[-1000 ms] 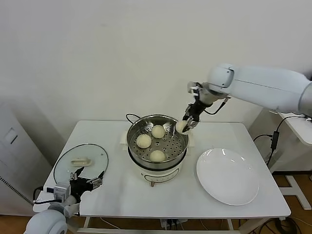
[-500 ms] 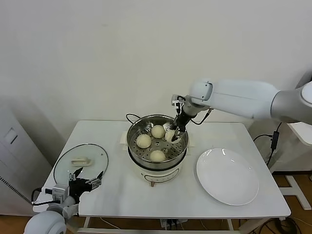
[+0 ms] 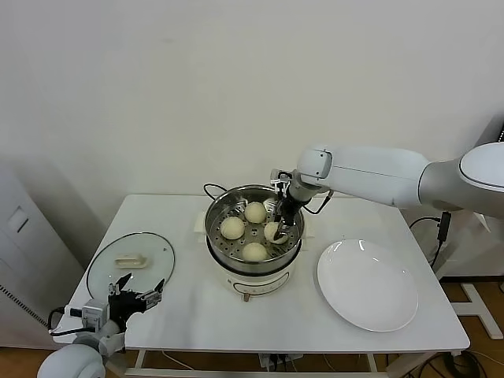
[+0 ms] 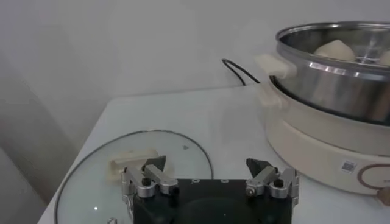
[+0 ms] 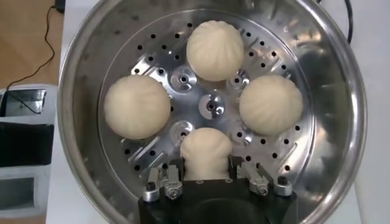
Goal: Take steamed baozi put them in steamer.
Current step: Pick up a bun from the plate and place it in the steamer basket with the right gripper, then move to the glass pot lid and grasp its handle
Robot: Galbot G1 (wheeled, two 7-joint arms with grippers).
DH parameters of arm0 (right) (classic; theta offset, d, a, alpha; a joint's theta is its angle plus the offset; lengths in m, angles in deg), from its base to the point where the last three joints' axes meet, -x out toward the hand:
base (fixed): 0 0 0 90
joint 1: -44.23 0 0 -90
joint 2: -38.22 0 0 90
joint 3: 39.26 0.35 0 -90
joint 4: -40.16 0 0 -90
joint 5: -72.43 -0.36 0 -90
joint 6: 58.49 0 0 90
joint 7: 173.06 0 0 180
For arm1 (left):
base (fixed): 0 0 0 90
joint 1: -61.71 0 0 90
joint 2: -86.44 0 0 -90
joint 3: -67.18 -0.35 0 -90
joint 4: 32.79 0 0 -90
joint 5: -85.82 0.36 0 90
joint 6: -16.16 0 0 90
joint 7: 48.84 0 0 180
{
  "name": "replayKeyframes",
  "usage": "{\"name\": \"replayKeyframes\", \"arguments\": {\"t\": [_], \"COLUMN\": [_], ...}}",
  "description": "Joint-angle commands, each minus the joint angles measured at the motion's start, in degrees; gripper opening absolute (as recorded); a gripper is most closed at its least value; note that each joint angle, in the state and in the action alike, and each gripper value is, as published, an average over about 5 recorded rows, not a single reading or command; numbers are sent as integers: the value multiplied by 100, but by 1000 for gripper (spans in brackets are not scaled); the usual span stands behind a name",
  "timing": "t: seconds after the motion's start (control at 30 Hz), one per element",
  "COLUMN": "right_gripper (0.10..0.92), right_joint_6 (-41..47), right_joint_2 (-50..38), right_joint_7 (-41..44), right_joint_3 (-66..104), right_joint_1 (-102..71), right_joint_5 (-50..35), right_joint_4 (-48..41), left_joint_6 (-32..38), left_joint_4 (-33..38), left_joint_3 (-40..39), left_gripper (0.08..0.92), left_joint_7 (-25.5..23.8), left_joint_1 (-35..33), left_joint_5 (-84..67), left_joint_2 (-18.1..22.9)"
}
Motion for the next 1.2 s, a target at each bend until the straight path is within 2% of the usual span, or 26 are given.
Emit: {"name": "replayKeyframes", "arguments": {"t": [0.03,0.33,0.43,0.57,0.83,1.0,1.2], "right_gripper": [514,767,812,822,823,823,823], "right_joint_6": [30,10,-10,-116,-645,-1033,-1251], "right_joint_2": [-31,-558,-963,-1601,-3231,-4117,-4460], "right_joint_7": [-80,-37,-58,-236,-1627,-2496,-3502], "right_joint_3": [55,263,392,695,2157,3664,6132], "right_joint_1": [-51,388,621,757,-163,-1364,-3777], "right_joint_5": [-6,-134,-194,-285,-476,-378,-320], "right_joint_4": [23,244,378,587,1118,1555,2108], "left_joint_6": [0,2,4,2,-25,-50,-25], "left_joint_4": [15,51,46,37,30,-3,-66], "left_joint_3": [16,69,85,110,150,62,74], "left_gripper": [823,823,823,823,823,823,823], "left_joint_7": [-1,-1,-1,1,25,31,31], "left_joint_1": [-43,-125,-133,-125,23,207,308], "left_joint_5": [15,64,74,98,102,93,65], "left_joint_2": [13,68,91,115,126,135,118]}}
